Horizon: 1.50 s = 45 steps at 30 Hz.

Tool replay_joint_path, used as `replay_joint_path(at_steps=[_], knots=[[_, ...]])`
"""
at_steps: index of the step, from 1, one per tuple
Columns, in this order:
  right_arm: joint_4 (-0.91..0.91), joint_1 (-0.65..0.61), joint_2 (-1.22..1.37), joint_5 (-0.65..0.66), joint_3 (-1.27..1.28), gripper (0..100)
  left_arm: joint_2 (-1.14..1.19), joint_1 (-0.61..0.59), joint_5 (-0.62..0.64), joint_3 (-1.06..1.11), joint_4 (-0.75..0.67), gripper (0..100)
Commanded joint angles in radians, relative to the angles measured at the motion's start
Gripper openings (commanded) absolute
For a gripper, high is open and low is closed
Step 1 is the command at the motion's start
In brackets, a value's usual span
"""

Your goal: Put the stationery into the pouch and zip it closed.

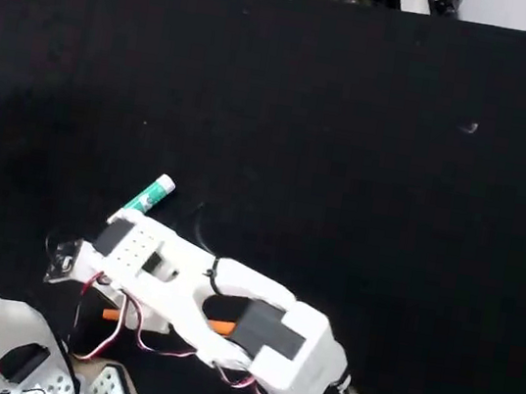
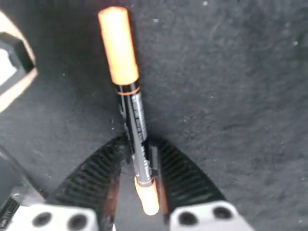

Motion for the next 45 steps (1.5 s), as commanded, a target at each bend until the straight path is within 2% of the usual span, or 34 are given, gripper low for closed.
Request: replay_joint_path(at_steps=[1,13,19,23,26,33,36,40,45], knots=[[0.009,-0.009,0.021,-0.051,-0.053,1.1,-0.032,-0.01,-0.009,-0.007,-0.034,3],[0.002,-0.008,-0.015,-0.091,-0.059,1.1,-0.032,-0.002,-0.009,-0.007,-0.032,3],[0.02,-0.003,-0.127,-0.092,-0.059,1.1,-0.032,-0.002,-0.009,-0.007,-0.034,3],[0.091,0.057,-0.236,-0.092,-0.082,1.1,-0.032,-0.001,-0.009,-0.007,-0.032,3],[0.127,0.163,-0.312,-0.092,-0.114,1.1,-0.032,0.005,-0.009,-0.007,-0.031,3],[0.16,0.479,-0.406,-0.092,-0.298,1.1,-0.032,0.125,-0.009,-0.012,0.014,3],[0.16,0.572,-0.44,-0.092,-0.397,1.1,-0.041,0.211,-0.005,-0.016,0.054,3],[0.16,0.635,-0.493,-0.092,-0.513,1.1,-0.043,0.346,-0.002,-0.016,0.104,3],[0.149,0.644,-0.564,-0.118,-0.628,1.1,-0.041,0.522,0.026,-0.016,0.141,3]])
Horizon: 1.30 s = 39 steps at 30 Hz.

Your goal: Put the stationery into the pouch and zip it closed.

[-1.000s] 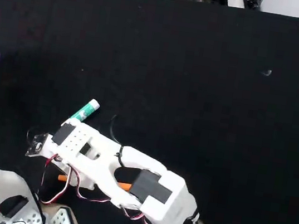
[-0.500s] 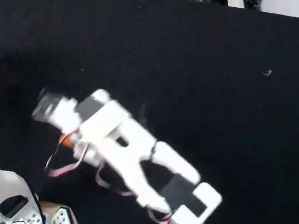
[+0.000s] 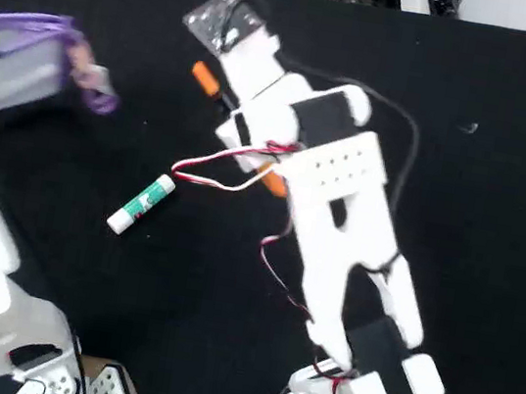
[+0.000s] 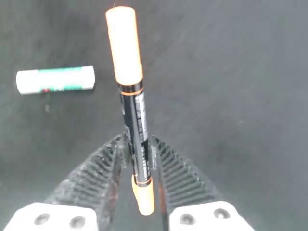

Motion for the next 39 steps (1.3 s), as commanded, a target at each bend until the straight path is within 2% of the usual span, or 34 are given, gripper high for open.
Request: replay_joint_path(at_steps=[1,4,12,16,21,26,32,39], knots=[[-0.009,0.017,-0.102,-0.057,-0.14,1.1,-0.04,0.13,0.035,-0.016,0.003,3],[-0.046,0.017,-0.131,-0.1,-0.182,1.1,-0.034,0.216,0.052,-0.016,0.002,3],[-0.184,0.012,-0.209,-0.106,-0.186,1.1,-0.037,0.438,0.121,-0.007,0.038,3],[-0.255,0.012,-0.265,-0.107,-0.186,1.1,-0.034,0.496,0.141,-0.005,0.057,3],[-0.298,0.012,-0.334,-0.187,-0.186,1.1,-0.034,0.532,0.144,-0.005,0.057,3],[-0.373,-0.031,-0.352,-0.199,-0.128,1.1,-0.032,0.568,0.144,-0.005,0.084,3],[-0.583,-0.124,-0.374,-0.21,0.027,1.1,-0.034,0.567,0.144,0.059,0.075,3],[-0.885,-0.135,-0.479,-0.21,0.323,1.1,-0.041,0.565,0.144,0.111,0.021,3]])
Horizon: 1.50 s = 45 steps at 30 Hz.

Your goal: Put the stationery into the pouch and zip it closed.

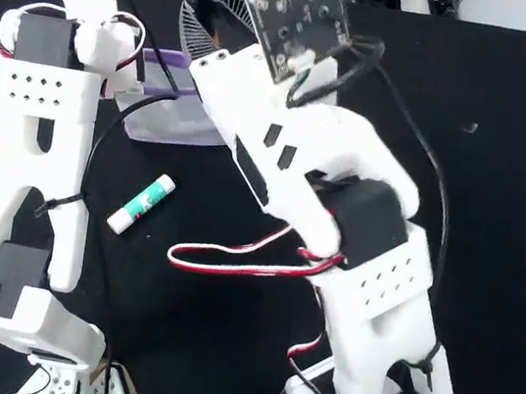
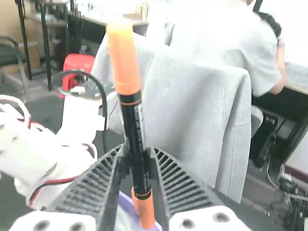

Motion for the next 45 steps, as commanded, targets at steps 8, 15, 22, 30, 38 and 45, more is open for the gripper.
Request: replay_joint_path(at_steps=[8,15,22,30,38,45], knots=[[-0.52,-0.015,-0.186,-0.009,0.469,1.1,-0.04,0.01,0.021,-0.007,-0.032,3],[-0.752,-0.012,-0.194,-0.009,0.7,1.1,-0.038,0.01,0.021,-0.007,-0.032,3],[-0.895,-0.011,-0.194,-0.011,0.831,1.1,-0.038,-0.013,0.021,0.065,-0.103,3],[-0.902,-0.011,-0.196,-0.011,0.898,1.1,-0.041,-0.019,0.021,0.068,-0.115,3],[-0.85,-0.015,-0.225,-0.043,0.903,1.1,-0.041,-0.024,0.021,0.07,-0.11,3],[-0.842,-0.011,-0.077,-0.109,0.875,7.6,-0.041,-0.025,0.021,0.073,-0.11,3]])
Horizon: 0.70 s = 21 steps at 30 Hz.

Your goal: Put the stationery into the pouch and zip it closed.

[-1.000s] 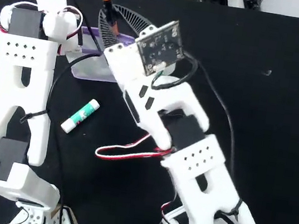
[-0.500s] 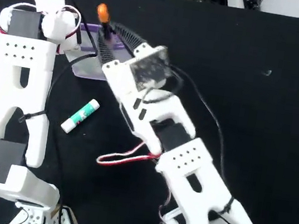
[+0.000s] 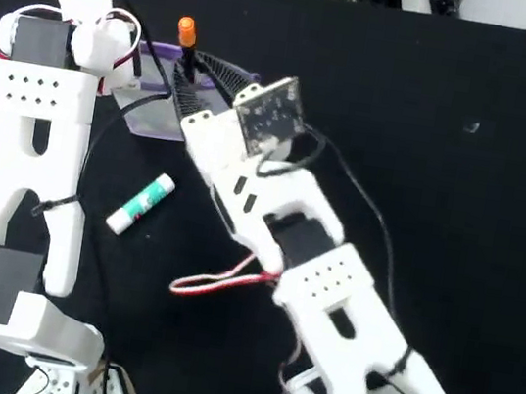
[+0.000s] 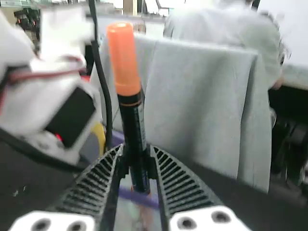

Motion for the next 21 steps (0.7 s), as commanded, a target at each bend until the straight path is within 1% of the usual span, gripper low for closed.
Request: replay_joint_path(at_steps=[1,4,7,13,16,21], knots=[[0.009,-0.006,0.071,-0.02,-0.054,11.2,-0.028,-0.01,0.021,0.001,-0.017,3],[0.009,-0.006,0.09,-0.015,-0.067,21.1,-0.026,-0.027,0.021,0.004,-0.017,3],[0.074,-0.006,0.079,-0.014,-0.102,25.9,-0.026,-0.035,0.021,0.002,-0.021,3],[0.279,0.008,-0.062,-0.012,-0.189,26.5,-0.02,-0.039,0.02,-0.004,-0.021,3],[0.358,0.037,-0.157,-0.012,-0.228,26.3,-0.028,-0.077,0.02,-0.007,-0.043,3],[0.525,0.092,-0.228,-0.012,-0.352,26.2,-0.026,-0.239,0.017,-0.068,-0.063,3]])
